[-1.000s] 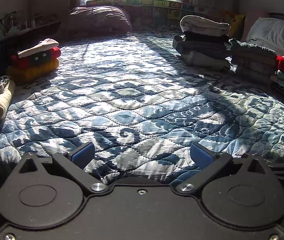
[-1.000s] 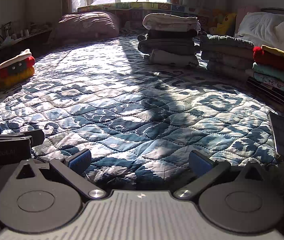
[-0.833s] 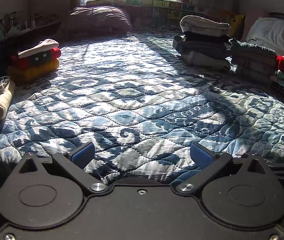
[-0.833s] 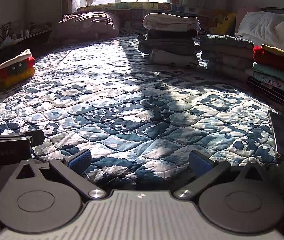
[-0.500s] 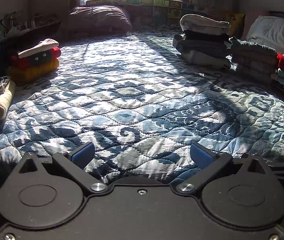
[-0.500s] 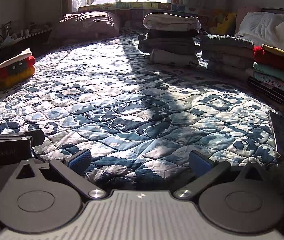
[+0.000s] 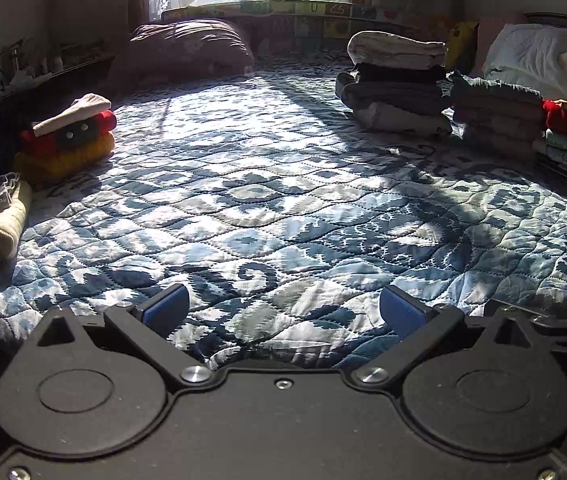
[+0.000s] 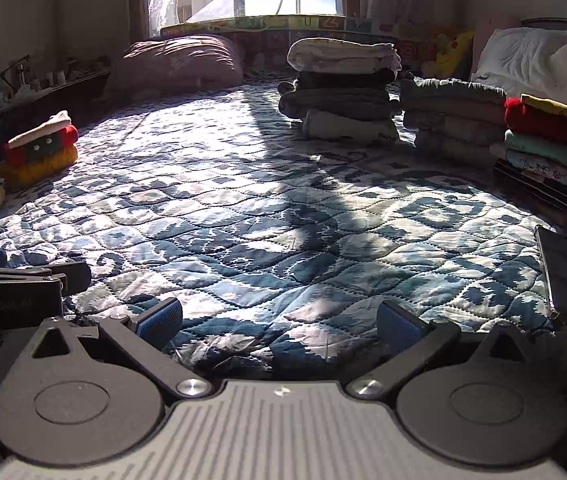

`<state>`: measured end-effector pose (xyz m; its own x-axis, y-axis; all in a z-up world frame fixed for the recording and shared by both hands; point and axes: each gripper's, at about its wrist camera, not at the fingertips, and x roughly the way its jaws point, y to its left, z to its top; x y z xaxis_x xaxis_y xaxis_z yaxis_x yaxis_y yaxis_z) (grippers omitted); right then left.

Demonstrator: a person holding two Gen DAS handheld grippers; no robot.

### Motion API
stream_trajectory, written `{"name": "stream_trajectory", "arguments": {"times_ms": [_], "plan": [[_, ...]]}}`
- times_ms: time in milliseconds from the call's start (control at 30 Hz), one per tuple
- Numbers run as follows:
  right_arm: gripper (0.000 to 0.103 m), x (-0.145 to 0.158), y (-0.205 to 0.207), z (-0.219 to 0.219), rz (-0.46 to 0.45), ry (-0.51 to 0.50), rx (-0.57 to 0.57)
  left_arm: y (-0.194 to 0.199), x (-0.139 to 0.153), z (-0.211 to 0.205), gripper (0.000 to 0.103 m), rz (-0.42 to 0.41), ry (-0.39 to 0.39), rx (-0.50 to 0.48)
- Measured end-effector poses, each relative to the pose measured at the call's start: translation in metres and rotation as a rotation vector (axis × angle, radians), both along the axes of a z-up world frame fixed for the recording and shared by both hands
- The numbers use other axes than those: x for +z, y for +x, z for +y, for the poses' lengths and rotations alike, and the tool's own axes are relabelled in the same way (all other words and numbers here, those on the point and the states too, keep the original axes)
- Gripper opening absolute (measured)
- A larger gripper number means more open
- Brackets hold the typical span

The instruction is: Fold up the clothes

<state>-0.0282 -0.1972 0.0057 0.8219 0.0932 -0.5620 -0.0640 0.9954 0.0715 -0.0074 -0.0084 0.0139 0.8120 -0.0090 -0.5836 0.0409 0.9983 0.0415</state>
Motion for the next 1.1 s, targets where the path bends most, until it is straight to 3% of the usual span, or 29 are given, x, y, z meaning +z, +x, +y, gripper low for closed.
{"name": "stream_trajectory", "arguments": {"times_ms": [67, 167, 400, 567, 767, 867, 967, 1100], "plan": [[0.102, 0.005, -0.003, -0.005, -0.022, 0.006, -0.003, 0.002, 0.004, -0.004, 0.103, 0.017, 0.009, -0.024], [0.102, 0.014, -0.006, -0.014, -0.06, 0.021, -0.003, 0.005, 0.012, -0.006, 0.103, 0.039, -0.058, -0.063], [0.102, 0.04, -0.008, -0.044, -0.162, 0.075, -0.063, 0.016, 0.045, -0.032, 0.103, -0.05, -0.047, -0.097], [0.102, 0.063, -0.005, -0.076, -0.224, 0.081, -0.114, 0.032, 0.063, -0.051, 0.103, -0.111, -0.067, -0.174], [0.102, 0.084, 0.012, -0.127, -0.283, 0.078, -0.232, 0.065, 0.081, -0.089, 0.103, -0.064, -0.15, -0.303], [0.102, 0.093, 0.026, -0.157, -0.32, 0.125, -0.32, 0.082, 0.09, -0.109, 0.103, -0.042, -0.192, -0.367], [0.102, 0.091, 0.04, -0.182, -0.362, 0.174, -0.384, 0.092, 0.102, -0.133, 0.103, -0.076, -0.21, -0.419], [0.102, 0.072, 0.06, -0.217, -0.407, 0.351, -0.427, 0.125, 0.117, -0.17, 0.102, -0.092, -0.219, -0.478]]}}
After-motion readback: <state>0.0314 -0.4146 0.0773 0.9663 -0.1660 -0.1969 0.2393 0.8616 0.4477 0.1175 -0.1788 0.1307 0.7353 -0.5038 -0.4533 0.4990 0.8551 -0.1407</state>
